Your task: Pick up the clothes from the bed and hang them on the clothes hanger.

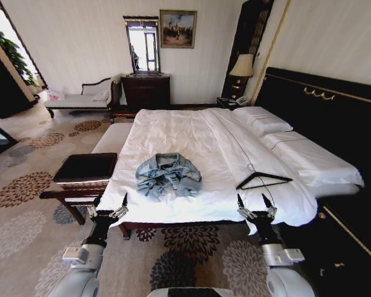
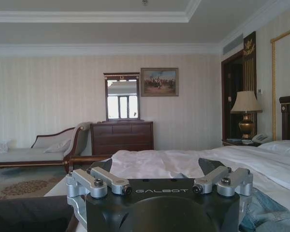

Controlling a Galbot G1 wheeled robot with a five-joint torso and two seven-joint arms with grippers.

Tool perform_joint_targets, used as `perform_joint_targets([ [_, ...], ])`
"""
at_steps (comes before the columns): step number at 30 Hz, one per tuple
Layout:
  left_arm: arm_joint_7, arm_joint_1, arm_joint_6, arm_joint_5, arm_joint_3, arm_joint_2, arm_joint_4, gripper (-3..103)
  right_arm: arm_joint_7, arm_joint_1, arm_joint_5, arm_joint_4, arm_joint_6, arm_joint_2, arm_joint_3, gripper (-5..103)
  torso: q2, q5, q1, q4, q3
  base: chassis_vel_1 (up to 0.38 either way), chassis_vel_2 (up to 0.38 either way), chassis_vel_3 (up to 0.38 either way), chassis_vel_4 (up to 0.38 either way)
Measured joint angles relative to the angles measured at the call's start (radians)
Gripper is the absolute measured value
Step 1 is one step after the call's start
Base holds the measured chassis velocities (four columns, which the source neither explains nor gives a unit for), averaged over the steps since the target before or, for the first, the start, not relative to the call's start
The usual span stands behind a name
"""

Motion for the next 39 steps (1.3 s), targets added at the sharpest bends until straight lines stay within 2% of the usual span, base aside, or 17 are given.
perform_joint_targets([
  [39, 0.004, 0.004, -0.006, 0.007, -0.002, -0.006, -0.005, 100, 0.001, -0.005, -0.001, 0.003, 0.005, 0.005, -0.007, 100, 0.000, 0.0000, 0.000, -0.0001, 0.000, -0.134, 0.103, 0.131, -0.106],
])
